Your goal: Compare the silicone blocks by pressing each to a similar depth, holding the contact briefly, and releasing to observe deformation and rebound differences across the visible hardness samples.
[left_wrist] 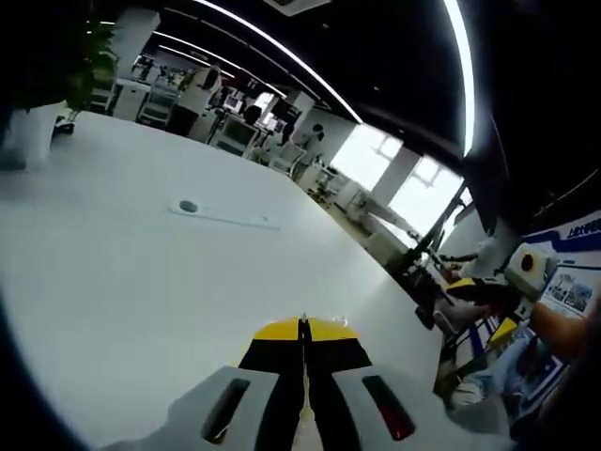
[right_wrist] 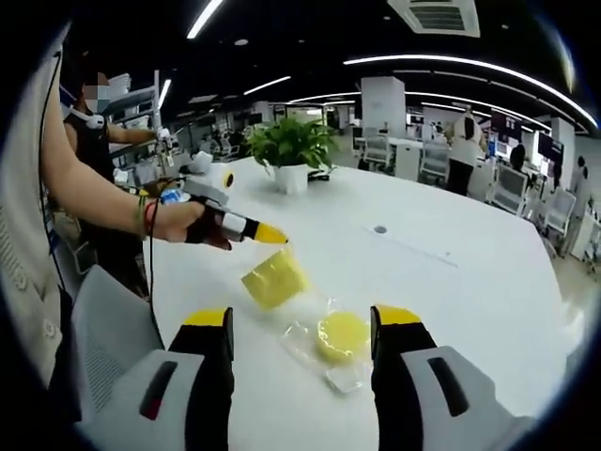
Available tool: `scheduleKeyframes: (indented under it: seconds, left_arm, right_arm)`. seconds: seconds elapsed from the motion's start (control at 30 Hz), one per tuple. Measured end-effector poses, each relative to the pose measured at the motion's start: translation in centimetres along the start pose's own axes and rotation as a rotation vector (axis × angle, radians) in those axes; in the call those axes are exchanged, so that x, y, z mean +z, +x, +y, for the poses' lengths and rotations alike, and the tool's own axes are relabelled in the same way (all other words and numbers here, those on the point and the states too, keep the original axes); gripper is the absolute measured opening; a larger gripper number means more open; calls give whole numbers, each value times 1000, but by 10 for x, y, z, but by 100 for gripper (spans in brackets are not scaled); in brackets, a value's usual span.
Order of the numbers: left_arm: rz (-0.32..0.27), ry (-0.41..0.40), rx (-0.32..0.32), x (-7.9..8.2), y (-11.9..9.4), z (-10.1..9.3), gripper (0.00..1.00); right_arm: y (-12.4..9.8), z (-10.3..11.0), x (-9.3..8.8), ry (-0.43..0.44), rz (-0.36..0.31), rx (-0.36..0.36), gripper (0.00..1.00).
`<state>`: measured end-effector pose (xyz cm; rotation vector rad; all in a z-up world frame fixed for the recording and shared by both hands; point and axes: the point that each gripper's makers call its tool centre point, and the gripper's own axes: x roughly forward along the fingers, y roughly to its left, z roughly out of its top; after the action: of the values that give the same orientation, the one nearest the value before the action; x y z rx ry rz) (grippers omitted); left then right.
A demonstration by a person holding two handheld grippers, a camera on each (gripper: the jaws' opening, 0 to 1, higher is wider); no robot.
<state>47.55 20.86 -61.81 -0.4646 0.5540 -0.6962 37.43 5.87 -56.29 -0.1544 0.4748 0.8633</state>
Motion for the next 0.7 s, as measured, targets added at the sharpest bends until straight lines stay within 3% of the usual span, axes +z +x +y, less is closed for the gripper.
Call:
scheduleKeyframes:
  seconds: [0.7]
  left_arm:
    - [-36,-125,131,-2,2,72,0]
  right_arm:
    - [-4,-6,-22,49,59,-26,53]
